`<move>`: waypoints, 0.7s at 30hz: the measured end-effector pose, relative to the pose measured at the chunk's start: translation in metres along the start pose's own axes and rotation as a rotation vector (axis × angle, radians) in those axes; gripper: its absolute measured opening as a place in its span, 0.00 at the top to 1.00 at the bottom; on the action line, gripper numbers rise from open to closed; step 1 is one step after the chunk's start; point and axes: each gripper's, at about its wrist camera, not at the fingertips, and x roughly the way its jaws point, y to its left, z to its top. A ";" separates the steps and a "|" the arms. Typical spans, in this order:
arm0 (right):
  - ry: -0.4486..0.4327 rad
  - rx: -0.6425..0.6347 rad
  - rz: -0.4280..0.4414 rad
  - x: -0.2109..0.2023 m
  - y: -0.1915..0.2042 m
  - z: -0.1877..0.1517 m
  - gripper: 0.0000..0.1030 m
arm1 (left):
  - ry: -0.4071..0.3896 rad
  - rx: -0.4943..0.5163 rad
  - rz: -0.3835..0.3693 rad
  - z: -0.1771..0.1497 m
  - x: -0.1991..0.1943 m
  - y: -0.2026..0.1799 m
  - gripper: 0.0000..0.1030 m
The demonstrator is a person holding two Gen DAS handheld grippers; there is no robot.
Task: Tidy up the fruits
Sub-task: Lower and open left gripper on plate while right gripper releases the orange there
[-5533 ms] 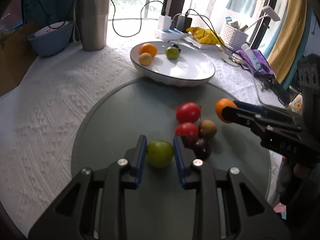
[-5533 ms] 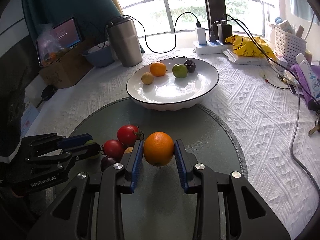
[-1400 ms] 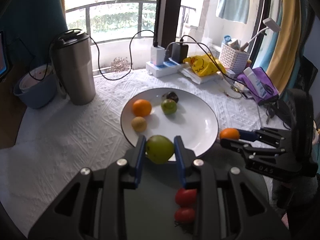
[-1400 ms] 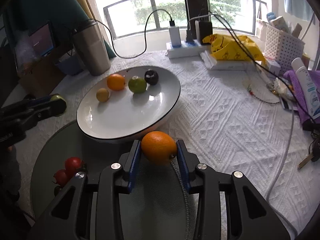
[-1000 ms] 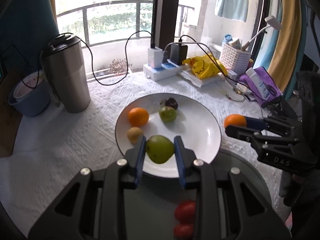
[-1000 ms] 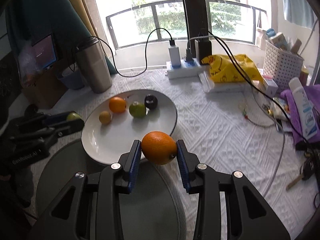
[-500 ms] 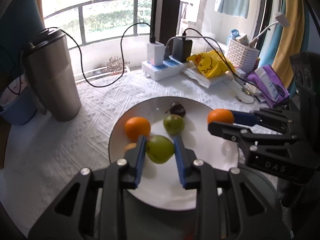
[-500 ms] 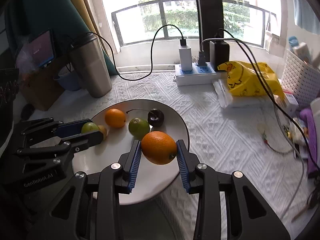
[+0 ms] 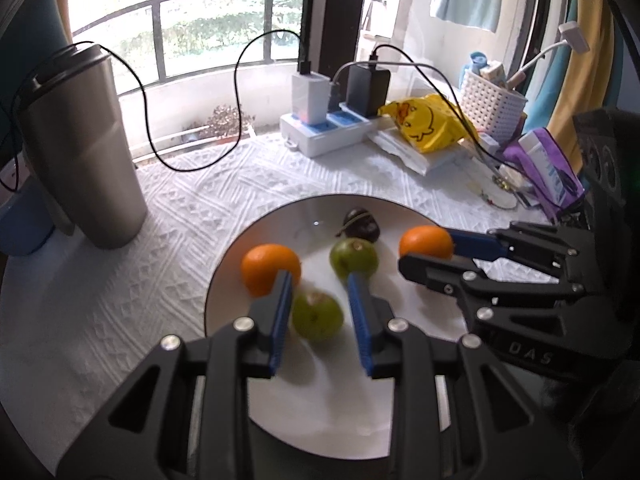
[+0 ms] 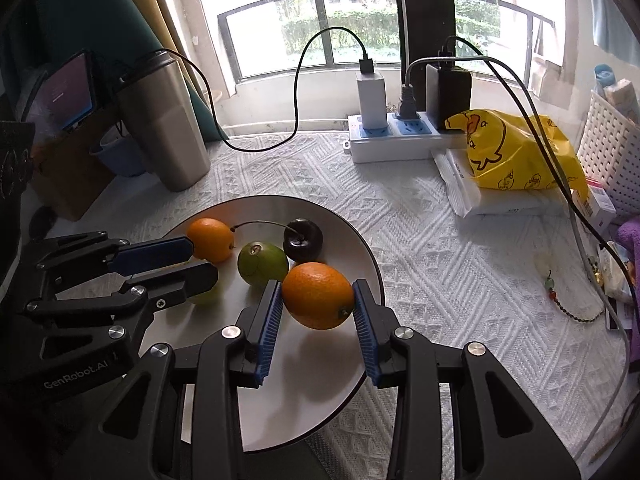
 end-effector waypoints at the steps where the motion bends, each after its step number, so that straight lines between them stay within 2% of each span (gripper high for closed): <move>1: -0.002 0.000 -0.001 -0.001 0.000 0.000 0.64 | -0.001 -0.001 0.000 0.000 -0.001 0.000 0.70; 16: -0.051 -0.002 -0.026 -0.037 0.010 0.000 0.63 | -0.061 -0.008 0.010 -0.001 -0.039 -0.005 0.70; 21: -0.067 -0.006 -0.029 -0.054 0.018 -0.005 0.63 | -0.086 -0.012 0.011 -0.006 -0.058 -0.008 0.67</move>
